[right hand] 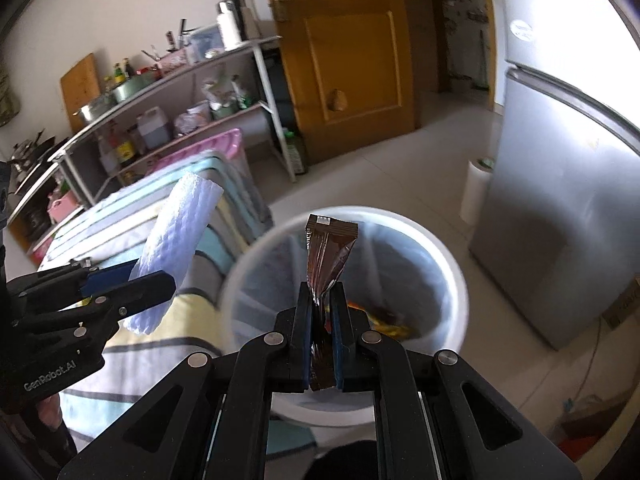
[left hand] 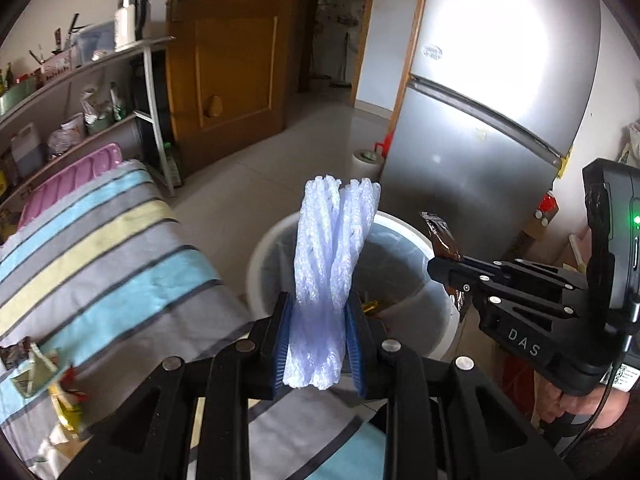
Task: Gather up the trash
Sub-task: 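Carry foam net and brown wrapper to the bin and open both tools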
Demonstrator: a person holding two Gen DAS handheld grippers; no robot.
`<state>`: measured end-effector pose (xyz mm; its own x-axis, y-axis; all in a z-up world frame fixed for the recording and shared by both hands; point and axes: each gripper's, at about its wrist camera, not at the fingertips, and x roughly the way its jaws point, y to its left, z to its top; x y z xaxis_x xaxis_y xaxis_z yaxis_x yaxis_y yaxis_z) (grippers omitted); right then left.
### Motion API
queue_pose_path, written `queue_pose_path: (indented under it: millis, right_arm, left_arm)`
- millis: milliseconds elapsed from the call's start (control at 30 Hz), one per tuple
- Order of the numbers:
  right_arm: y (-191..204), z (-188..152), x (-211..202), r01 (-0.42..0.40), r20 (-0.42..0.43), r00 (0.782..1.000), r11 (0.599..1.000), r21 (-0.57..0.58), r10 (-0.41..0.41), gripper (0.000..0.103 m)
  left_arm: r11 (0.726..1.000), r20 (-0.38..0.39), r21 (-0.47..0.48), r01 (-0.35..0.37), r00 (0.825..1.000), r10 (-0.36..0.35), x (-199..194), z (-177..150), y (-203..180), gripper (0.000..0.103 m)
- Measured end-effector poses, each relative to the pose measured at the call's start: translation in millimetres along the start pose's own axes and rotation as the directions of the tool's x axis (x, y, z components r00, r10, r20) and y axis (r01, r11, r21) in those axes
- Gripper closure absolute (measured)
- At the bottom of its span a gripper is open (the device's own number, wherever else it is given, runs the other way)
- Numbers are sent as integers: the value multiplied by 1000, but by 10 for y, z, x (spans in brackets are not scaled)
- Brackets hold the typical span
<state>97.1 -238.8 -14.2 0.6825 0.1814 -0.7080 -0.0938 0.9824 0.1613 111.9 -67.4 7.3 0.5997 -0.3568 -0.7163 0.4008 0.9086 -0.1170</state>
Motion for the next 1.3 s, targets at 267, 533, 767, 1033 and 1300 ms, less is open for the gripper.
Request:
queue_pose_path:
  millis: [267, 533, 767, 1033, 1300]
  right_arm:
    - [-267, -76, 220, 30, -65, 997, 999, 18, -29, 94]
    - [-406, -131, 439, 34, -126, 992, 999, 39, -29, 93]
    - [-398, -141, 510, 46, -144, 989, 998, 32, -41, 91]
    - [-381, -140, 488, 53, -129, 990, 998, 30, -49, 62]
    - [-328, -141, 387, 57, -107, 993, 998, 36, -53, 59]
  left_arm:
    - [1000, -74, 10, 17, 997, -17, 352, -2, -220, 76]
    - [1000, -103, 6, 8, 995, -8, 473, -6, -264, 76]
    - [1000, -112, -11, 3, 994, -4, 514, 5, -238, 61]
    - [1000, -94, -21, 4, 996, -6, 452, 8, -216, 47]
    - [999, -61, -26, -24, 998, 22, 295, 12, -142, 41]
